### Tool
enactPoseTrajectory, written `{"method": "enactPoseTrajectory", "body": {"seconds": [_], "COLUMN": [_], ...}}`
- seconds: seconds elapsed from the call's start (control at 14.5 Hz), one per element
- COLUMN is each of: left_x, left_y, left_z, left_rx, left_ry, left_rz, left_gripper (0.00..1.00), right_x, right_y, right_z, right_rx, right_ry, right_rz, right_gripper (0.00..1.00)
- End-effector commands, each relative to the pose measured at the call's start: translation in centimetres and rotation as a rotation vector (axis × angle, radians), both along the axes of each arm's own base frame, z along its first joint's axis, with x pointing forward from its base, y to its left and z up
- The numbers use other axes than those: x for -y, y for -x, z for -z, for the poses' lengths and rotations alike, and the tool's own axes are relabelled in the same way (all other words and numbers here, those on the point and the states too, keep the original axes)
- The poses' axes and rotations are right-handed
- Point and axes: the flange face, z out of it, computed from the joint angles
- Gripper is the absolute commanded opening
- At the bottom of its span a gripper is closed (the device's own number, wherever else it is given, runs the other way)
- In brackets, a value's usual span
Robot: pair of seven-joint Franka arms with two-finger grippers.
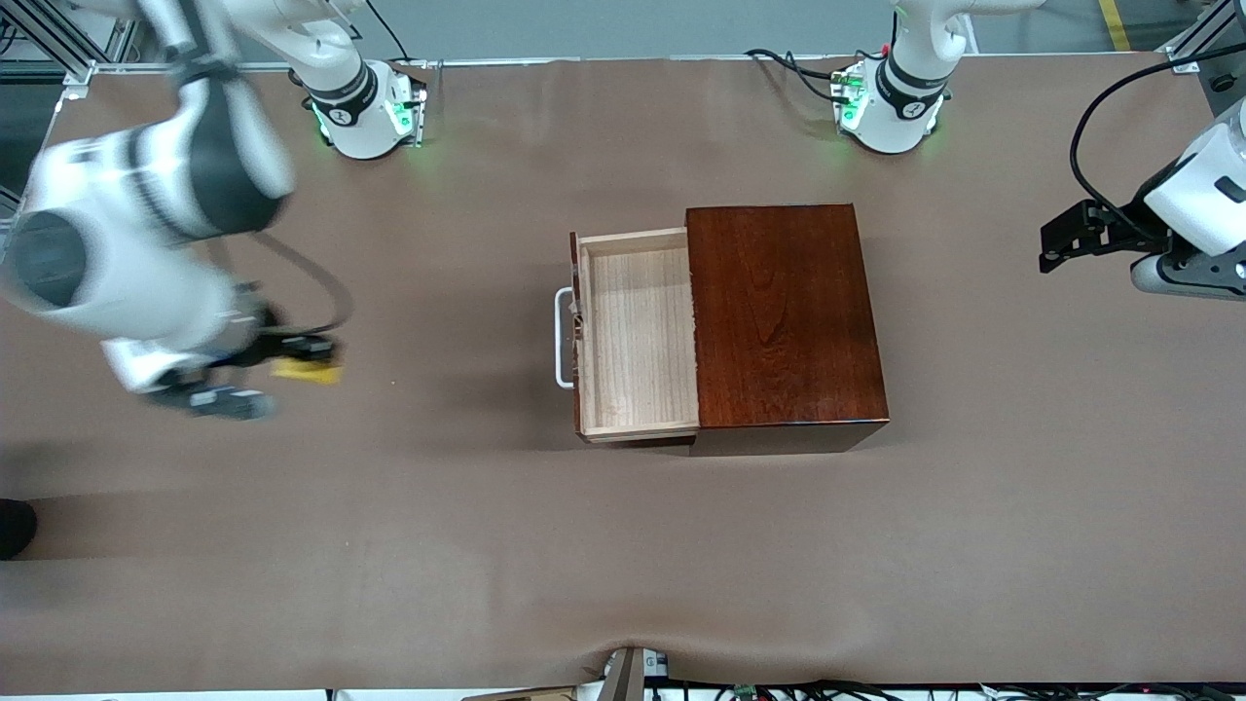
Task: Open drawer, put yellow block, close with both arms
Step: 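Carry the yellow cube with the right gripper over the open drawer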
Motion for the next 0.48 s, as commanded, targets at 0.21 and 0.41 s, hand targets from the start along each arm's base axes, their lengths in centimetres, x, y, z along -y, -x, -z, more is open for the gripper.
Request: {"method": "enactPoseTrajectory", "body": {"seconds": [0.21,0.41], "left_x": [0.6,0.9], "left_y": [0.9,0.9], "left_z": [-0.9,-0.9], "left_rx": [-0.003,-0.001], "left_ry": [0.012,0.012], "left_rz": [-0.005,0.002], "left_gripper": [1.00,1.00], "right_x": [-19.2,-24.8], "right_y": [2.8,3.4], "right_z": [0.1,3.0], "right_rx": [0.051,0.134], "right_ry": [-0.115,-0.203], "right_rz": [0.081,0.049], "right_gripper": [0.00,0.00]}}
